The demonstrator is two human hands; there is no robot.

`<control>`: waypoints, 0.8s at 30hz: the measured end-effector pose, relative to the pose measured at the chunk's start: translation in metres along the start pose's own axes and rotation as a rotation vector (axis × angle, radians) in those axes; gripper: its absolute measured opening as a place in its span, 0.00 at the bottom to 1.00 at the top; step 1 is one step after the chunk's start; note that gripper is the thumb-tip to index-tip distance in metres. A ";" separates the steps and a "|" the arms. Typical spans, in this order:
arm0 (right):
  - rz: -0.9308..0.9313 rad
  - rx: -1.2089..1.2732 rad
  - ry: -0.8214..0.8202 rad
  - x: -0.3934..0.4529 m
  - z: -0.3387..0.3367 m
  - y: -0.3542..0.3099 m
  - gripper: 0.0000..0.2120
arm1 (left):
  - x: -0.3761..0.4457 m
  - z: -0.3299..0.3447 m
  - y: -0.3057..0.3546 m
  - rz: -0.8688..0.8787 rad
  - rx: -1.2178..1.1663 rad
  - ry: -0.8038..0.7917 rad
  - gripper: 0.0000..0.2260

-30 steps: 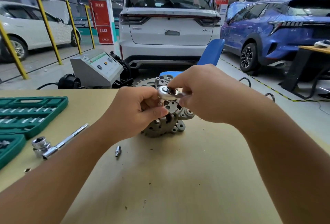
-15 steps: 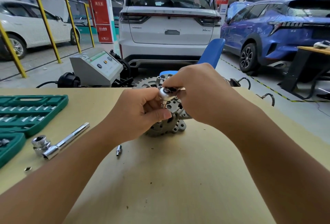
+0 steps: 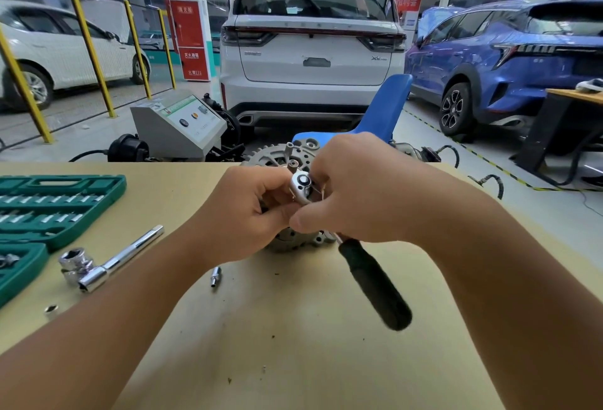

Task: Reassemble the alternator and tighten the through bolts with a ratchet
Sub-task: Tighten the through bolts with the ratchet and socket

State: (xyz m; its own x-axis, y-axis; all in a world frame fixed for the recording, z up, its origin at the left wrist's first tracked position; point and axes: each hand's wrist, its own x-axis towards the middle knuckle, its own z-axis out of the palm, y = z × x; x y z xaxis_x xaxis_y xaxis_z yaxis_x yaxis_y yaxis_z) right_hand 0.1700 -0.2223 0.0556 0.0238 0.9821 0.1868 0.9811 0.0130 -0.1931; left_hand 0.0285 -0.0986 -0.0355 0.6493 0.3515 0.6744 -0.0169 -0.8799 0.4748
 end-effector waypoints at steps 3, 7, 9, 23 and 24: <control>0.004 -0.134 0.098 0.001 0.001 0.003 0.02 | 0.001 -0.003 0.000 -0.045 0.003 -0.035 0.05; 0.057 -0.215 0.217 -0.002 0.007 -0.001 0.08 | 0.001 -0.001 -0.002 -0.060 0.008 0.016 0.10; 0.057 -0.135 0.080 -0.003 0.010 -0.005 0.16 | 0.000 0.002 -0.002 -0.051 0.012 0.045 0.10; 0.051 0.069 -0.074 -0.001 0.006 -0.005 0.08 | 0.000 0.006 -0.002 -0.080 -0.067 0.066 0.10; 0.054 0.033 -0.033 -0.001 0.004 -0.003 0.05 | 0.001 0.004 -0.002 -0.081 -0.095 0.035 0.07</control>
State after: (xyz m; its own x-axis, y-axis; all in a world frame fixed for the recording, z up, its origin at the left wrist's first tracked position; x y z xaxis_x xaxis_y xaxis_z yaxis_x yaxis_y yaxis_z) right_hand 0.1662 -0.2224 0.0518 0.0697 0.9872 0.1434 0.9717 -0.0347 -0.2336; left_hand 0.0321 -0.0978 -0.0388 0.6247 0.4328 0.6499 -0.0386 -0.8142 0.5793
